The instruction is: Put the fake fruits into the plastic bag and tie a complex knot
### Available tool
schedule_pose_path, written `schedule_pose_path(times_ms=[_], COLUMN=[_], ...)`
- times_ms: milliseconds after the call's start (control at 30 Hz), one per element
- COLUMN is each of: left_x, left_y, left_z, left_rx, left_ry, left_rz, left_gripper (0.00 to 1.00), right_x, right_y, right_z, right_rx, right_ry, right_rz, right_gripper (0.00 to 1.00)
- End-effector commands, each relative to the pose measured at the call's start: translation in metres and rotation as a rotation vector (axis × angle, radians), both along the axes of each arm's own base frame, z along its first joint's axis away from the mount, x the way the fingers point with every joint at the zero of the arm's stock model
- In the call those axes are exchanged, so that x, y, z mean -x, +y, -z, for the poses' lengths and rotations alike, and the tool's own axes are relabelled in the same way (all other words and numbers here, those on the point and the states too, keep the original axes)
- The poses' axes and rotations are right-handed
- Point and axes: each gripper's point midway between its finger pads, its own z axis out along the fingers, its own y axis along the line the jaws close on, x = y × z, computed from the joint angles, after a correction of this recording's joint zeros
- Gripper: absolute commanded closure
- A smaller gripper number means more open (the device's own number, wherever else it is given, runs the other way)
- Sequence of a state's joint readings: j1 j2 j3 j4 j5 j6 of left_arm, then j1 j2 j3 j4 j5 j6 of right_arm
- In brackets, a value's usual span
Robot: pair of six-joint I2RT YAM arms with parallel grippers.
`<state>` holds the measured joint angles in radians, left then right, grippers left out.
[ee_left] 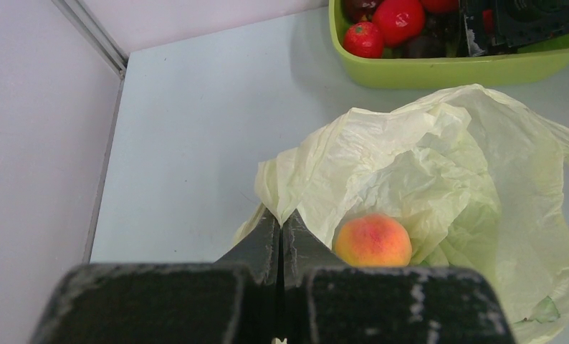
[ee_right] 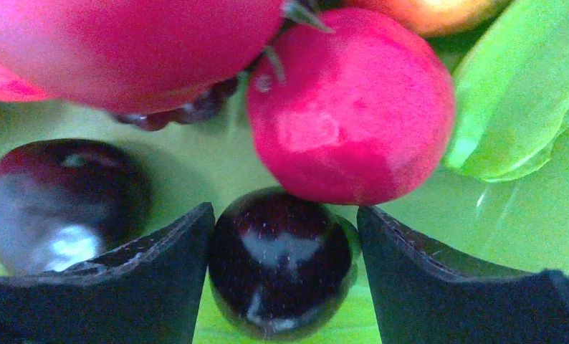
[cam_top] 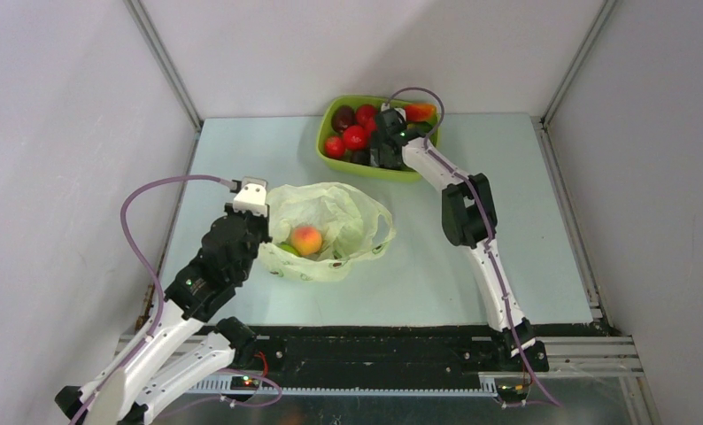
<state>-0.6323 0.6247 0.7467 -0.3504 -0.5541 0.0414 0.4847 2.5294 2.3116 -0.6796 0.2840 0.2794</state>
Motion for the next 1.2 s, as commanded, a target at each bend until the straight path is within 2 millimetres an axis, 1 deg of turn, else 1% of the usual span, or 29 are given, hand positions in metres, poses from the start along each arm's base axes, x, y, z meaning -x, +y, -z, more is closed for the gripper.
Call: schedule_pose_path(times_ms=[0,67,167,267,300,333,367,400,433,467,500,567,667,700,733,767,800,833,867,900,933,967,1000,1033,1067,1133,1167], left_x=[0.0,0.0,0.0,0.0,0.0,0.0,0.0,0.0,0.0,0.0,0.0,0.0,0.0,0.0,0.0,0.0,0.0,0.0,0.0,0.0,0.0,0.0,0.0,0.0,0.0,0.0,0.0], left_y=[0.001,0.0,0.001,0.001,0.001,0.001,0.001,0.001,0.001,0.001,0.001,0.002,0.002,0.002,0.002,0.002,0.002,0.002,0.002,0.002,0.002,0.002,0.002,0.002,0.002,0.002,0.001], left_z=[-0.028,-0.028,-0.027,-0.027,-0.026,-0.026,-0.027,-0.026,-0.026,-0.027,-0.027,-0.026,-0.027,-0.027,-0.026,-0.027,-0.027,-0.027,-0.027,-0.027,-0.027,-0.027,-0.027,-0.028,-0.028,-0.027,-0.027], left_rx=[0.065,0.065,0.063,0.062,0.062,0.061,0.062,0.062,0.062,0.061,0.062,0.061,0.062,0.062,0.061,0.063,0.062,0.062,0.062,0.062,0.061,0.061,0.061,0.062,0.063,0.062,0.062], left_ry=[-0.063,-0.063,-0.061,-0.06,-0.06,-0.06,-0.061,-0.06,-0.06,-0.06,-0.06,-0.06,-0.061,-0.061,-0.06,-0.061,-0.061,-0.062,-0.062,-0.062,-0.061,-0.061,-0.062,-0.063,-0.064,-0.063,-0.062], left_rz=[-0.007,-0.005,-0.007,-0.011,-0.011,-0.012,-0.012,-0.012,-0.012,-0.011,-0.012,-0.012,-0.012,-0.012,-0.012,-0.012,-0.013,-0.013,-0.013,-0.013,-0.013,-0.013,-0.014,-0.013,-0.013,-0.013,-0.011], left_gripper=[1.0,1.0,1.0,1.0,1.0,1.0,1.0,1.0,1.0,1.0,1.0,1.0,1.0,1.0,1.0,1.0,1.0,1.0,1.0,1.0,1.0,1.0,1.0,1.0,1.0,1.0,1.0], right_x=[0.001,0.0,0.0,-0.001,-0.001,-0.001,-0.002,-0.002,-0.003,-0.003,-0.003,-0.004,-0.004,-0.004,-0.003,-0.003,-0.002,-0.001,0.0,0.001,0.003,0.004,0.005,0.007,0.009,0.014,0.017], right_y=[-0.028,-0.028,-0.027,-0.025,-0.025,-0.025,-0.025,-0.025,-0.026,-0.025,-0.026,-0.025,-0.027,-0.026,-0.026,-0.025,-0.026,-0.025,-0.026,-0.026,-0.026,-0.026,-0.026,-0.026,-0.026,-0.026,-0.025], right_z=[-0.006,-0.009,-0.012,-0.017,-0.018,-0.022,-0.023,-0.028,-0.029,-0.035,-0.036,-0.047,-0.058,-0.066,-0.068,-0.078,-0.081,-0.091,-0.093,-0.103,-0.105,-0.115,-0.116,-0.127,-0.127,-0.142,-0.141], right_rx=[0.02,0.017,0.019,0.013,0.013,0.009,0.01,0.006,0.004,-0.001,-0.001,-0.01,-0.024,-0.036,-0.043,-0.056,-0.063,-0.078,-0.083,-0.098,-0.104,-0.116,-0.121,-0.132,-0.139,-0.161,-0.17], right_ry=[0.001,-0.008,-0.014,-0.025,-0.029,-0.038,-0.043,-0.054,-0.059,-0.071,-0.077,-0.1,-0.121,-0.134,-0.137,-0.152,-0.158,-0.172,-0.178,-0.194,-0.196,-0.209,-0.211,-0.227,-0.227,-0.248,-0.247], right_rz=[0.027,0.011,-0.005,-0.012,-0.017,-0.018,-0.02,-0.021,-0.021,-0.023,-0.022,-0.023,-0.024,-0.028,-0.027,-0.031,-0.031,-0.035,-0.035,-0.038,-0.04,-0.045,-0.046,-0.05,-0.054,-0.061,-0.067], right_gripper=[0.25,0.27,0.33,0.44,0.45,0.48,0.49,0.51,0.52,0.53,0.53,0.54,0.55,0.55,0.55,0.56,0.55,0.55,0.55,0.55,0.55,0.55,0.55,0.56,0.56,0.56,0.56])
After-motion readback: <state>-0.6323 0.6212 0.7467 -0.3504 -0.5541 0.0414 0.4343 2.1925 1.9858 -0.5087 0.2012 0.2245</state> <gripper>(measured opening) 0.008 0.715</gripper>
